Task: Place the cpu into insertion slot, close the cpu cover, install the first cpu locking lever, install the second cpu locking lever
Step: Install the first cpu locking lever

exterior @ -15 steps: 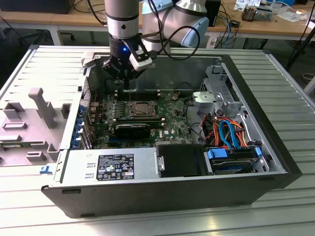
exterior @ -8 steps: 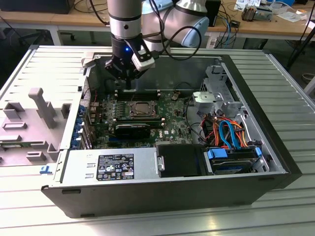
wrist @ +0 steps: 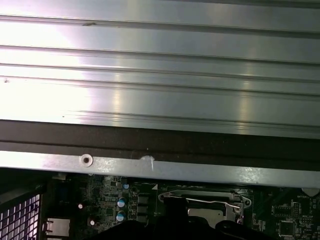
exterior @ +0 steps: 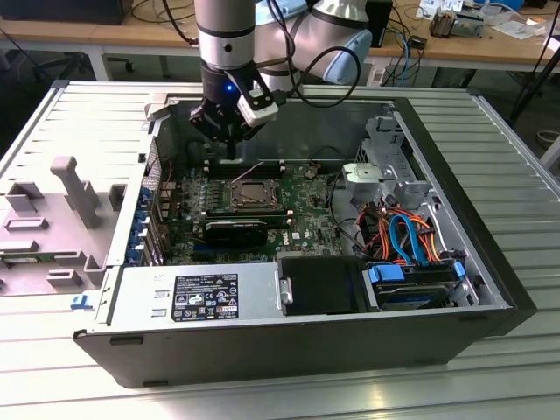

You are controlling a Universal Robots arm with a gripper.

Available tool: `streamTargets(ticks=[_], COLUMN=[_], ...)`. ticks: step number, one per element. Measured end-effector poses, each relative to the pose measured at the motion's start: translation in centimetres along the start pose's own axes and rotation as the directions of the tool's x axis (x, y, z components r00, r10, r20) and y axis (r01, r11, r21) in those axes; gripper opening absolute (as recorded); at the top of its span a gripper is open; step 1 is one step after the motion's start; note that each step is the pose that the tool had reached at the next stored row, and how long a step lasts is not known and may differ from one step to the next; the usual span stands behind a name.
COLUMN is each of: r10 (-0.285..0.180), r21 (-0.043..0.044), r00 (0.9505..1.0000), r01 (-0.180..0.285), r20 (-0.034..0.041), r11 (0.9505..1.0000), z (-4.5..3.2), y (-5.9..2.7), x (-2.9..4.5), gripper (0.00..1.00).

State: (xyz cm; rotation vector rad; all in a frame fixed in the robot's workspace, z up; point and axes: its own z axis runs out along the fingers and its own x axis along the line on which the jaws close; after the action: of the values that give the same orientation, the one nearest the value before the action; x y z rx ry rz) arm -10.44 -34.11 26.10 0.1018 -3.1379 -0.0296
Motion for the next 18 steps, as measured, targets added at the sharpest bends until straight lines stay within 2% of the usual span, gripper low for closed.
streamTargets(ticks=[18], r10=[0.0], r21=[0.0001], r00=[1.0], r01=[0.0], r20=[0.0], r11=[1.0], z=[0.63], y=[-0.02], x=[-0.1], gripper=[0.11])
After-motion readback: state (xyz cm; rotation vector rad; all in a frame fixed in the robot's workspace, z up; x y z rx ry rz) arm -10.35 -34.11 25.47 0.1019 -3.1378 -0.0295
